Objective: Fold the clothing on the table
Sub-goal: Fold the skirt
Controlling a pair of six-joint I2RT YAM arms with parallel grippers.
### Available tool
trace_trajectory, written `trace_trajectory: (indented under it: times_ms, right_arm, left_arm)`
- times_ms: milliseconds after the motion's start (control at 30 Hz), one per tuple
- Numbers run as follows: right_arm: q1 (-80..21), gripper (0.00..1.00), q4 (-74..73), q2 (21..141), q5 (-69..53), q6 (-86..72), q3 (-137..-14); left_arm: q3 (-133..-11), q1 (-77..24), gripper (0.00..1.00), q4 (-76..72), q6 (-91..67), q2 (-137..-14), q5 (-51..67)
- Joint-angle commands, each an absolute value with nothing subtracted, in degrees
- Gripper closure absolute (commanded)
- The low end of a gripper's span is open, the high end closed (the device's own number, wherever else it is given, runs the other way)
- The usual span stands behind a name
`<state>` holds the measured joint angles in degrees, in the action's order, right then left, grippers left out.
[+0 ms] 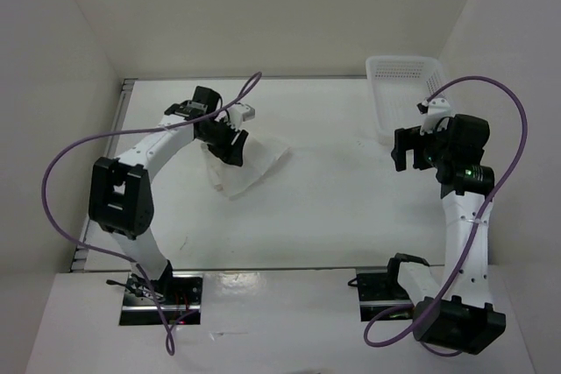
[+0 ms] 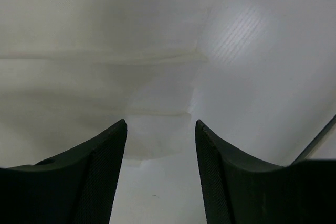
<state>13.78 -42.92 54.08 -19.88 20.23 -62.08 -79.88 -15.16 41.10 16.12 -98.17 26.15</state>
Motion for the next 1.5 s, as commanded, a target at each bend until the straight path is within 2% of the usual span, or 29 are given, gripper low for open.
trace_trajectory:
  times_ms: [0, 167, 533, 833, 967, 1133, 1300, 1467]
  right_arm:
    - [15.7, 0.01, -41.8, 52.9, -23.3, 19.0, -62.7]
    - [16.3, 0.01, -42.4, 52.9, -24.5, 19.0, -62.8]
    - [16.3, 0.01, -41.8, 52.9, -25.8, 19.5, -62.2]
    - [16.3, 0.01, -42.4, 53.4, -27.3, 20.0, -61.7]
    - [16.3, 0.01, -43.5, 54.0, -27.9, 20.0, -61.7]
    - [16.8, 0.01, -44.0, 54.0, -28.6, 20.7, -61.7]
    - [16.8, 0.01, -44.0, 53.4, -29.1, 20.7, -62.3]
    - [16.8, 0.01, -44.6, 51.7, -29.7, 20.7, -62.3]
  left_arm:
    - [-82.3, -15.1, 0.39, 38.6, 15.5, -102.3, 25.6]
    - [-82.4, -14.6, 0.4, 37.3, 15.5, -105.6, 23.2]
    - [-83.1, -4.8, 0.4, 37.1, 16.6, -104.4, 20.8]
    - [-78.3, -1.1, 0.4, 36.6, 18.3, -109.2, 29.6]
    - [-78.3, 1.6, 0.41, 37.1, 19.9, -116.1, 36.1]
    - [-80.1, 5.4, 0.42, 38.3, 20.0, -117.4, 35.7]
    - [-83.7, 7.7, 0.42, 43.1, 20.5, -111.5, 33.6]
    - [-87.4, 7.7, 0.35, 48.8, 20.5, -100.6, 32.5]
